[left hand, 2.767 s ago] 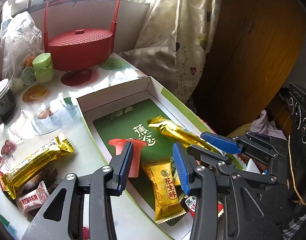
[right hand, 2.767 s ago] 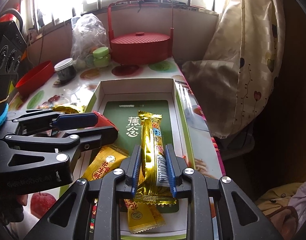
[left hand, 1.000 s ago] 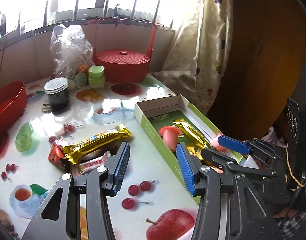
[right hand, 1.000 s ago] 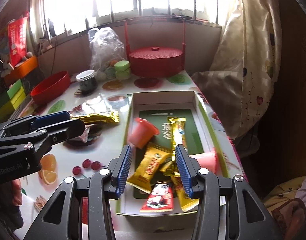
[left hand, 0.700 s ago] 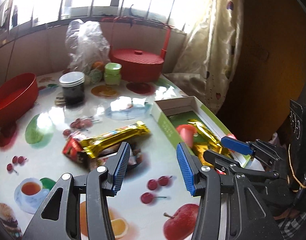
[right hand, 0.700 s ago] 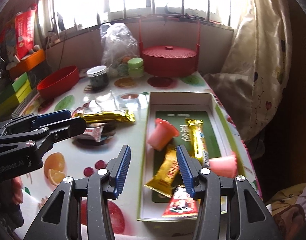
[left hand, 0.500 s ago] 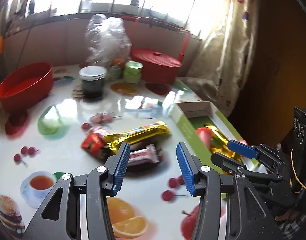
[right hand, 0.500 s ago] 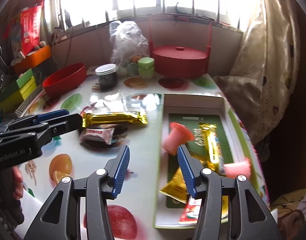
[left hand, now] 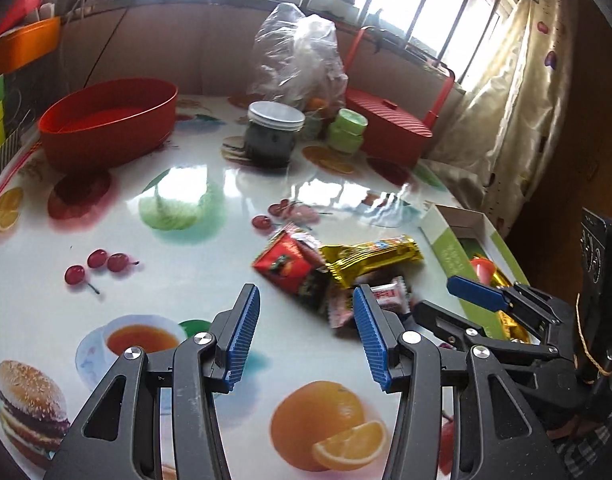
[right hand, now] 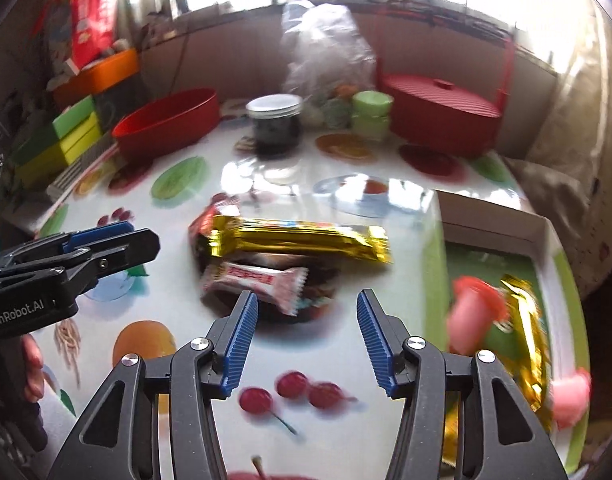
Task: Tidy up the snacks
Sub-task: 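Withdraw both open tools from the green box back to the snack pile, then close the right tool on a pink-white candy bar packet and lift it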
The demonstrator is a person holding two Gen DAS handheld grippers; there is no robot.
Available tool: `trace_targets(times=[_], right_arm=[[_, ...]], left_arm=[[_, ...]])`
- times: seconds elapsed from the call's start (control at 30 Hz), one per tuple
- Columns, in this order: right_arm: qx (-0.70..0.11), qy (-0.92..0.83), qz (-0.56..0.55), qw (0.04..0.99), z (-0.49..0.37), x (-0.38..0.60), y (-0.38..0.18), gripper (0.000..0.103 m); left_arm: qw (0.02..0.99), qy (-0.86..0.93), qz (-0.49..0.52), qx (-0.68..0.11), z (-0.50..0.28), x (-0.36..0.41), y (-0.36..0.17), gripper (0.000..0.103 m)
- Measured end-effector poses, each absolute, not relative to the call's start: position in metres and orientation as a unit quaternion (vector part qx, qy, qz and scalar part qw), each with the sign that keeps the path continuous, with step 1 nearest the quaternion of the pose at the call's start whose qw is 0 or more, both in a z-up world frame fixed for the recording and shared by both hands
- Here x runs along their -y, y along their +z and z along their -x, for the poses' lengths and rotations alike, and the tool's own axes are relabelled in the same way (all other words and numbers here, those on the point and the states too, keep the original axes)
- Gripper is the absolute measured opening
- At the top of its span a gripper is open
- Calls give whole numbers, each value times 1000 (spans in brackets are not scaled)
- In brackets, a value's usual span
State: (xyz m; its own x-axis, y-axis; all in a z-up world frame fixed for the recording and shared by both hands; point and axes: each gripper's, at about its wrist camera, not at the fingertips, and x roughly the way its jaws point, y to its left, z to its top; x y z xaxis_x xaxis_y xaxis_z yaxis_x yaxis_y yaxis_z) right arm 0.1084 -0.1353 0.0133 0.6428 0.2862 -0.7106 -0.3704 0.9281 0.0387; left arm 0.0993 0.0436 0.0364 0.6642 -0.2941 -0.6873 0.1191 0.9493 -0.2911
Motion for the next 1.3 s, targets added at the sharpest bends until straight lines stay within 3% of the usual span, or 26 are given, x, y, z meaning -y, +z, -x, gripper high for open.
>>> trace_targets(times=[0.57,1.03,1.3], right_arm=[[-397,228,76,886,-141,103,-3,52],[-434,292,98,846,-122,99,-11,54],[-404,258,136,867,-132,91,-6,54]], left_arm=[[899,-107,124,-407,-105,-56,23,50],[898,-107,128,-407,-106,-58,22,50],[897,-108,127,-409,-106,-59,21,50]])
